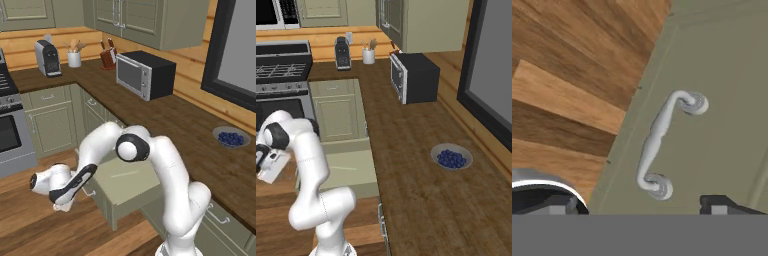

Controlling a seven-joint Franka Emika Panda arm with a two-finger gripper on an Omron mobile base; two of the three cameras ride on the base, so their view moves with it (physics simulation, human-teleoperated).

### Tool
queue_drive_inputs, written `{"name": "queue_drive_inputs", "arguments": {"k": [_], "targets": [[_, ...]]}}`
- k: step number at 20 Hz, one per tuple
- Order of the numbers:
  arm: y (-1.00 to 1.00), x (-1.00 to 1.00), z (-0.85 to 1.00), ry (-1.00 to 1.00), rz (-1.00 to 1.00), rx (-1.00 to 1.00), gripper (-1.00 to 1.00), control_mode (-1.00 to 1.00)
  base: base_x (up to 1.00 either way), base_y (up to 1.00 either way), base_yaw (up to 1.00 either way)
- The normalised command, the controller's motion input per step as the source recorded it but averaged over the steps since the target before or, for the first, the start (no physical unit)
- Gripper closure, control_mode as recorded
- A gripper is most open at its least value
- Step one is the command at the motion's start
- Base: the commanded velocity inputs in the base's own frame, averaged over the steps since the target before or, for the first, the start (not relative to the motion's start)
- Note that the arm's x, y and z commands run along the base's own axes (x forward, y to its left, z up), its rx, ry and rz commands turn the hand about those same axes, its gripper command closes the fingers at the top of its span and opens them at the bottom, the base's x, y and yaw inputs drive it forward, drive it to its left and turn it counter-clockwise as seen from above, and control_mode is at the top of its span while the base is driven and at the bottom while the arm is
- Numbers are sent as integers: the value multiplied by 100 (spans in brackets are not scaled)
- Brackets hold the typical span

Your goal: Take a straw from the drawer in front and place it inside the glass cup on the dining counter.

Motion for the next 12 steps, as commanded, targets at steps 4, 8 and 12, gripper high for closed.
{"name": "queue_drive_inputs", "arguments": {"k": [4,8,12], "targets": [[-8,-46,84,16,0,40,-100,-100,0,0,0],[-52,-16,100,5,-2,35,-100,-100,0,0,0],[-85,0,99,8,-9,29,-100,-100,0,0,0]]}}
